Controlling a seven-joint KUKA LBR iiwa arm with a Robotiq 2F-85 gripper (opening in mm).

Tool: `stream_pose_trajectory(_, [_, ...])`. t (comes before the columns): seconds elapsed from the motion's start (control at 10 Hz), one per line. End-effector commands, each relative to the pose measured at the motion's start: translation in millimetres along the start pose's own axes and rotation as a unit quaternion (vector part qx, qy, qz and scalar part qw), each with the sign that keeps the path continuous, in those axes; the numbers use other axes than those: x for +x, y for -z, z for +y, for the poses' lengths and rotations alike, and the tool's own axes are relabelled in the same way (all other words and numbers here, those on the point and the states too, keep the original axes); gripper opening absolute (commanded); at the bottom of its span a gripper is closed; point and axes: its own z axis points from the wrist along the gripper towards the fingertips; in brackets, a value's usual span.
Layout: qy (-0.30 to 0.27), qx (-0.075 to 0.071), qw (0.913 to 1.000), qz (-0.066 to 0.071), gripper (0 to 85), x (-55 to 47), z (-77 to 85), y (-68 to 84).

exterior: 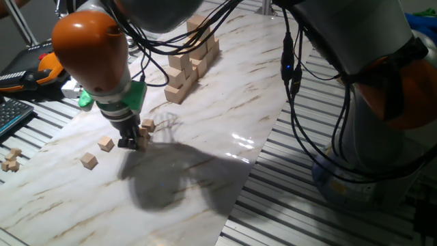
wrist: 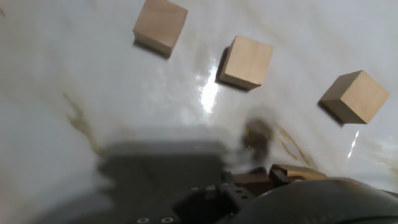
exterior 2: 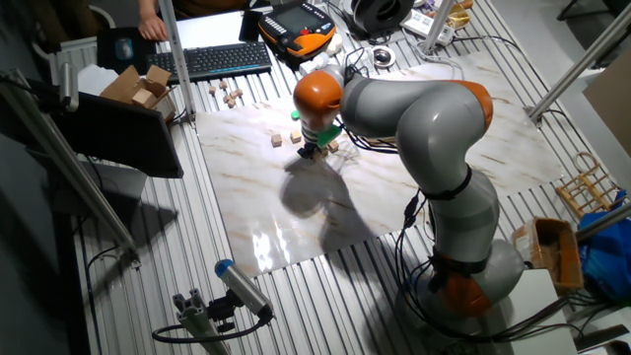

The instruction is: Stack the blocks into a pyramid shape

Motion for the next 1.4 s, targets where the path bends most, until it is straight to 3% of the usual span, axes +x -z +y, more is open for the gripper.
stream_pose_trajectory(0.0, [0.0, -0.003, 1.0, 0.002, 0.0, -1.2, 1.1, -0.5])
stream_pose_trajectory(0.4, [-0.019, -0.014, 0.9996, 0.017, 0.0, -18.3, 7.9, 6.1])
stream_pose_trajectory(0.8, [-0.03, -0.013, 0.9993, 0.021, 0.0, -16.0, 5.7, 8.1])
stream_pose_trajectory(1.2, [-0.043, -0.042, 0.998, 0.02, 0.0, -18.4, 7.3, 10.0])
stream_pose_trajectory(1.3, [-0.053, -0.041, 0.9975, 0.022, 0.0, -18.4, 7.3, 10.0])
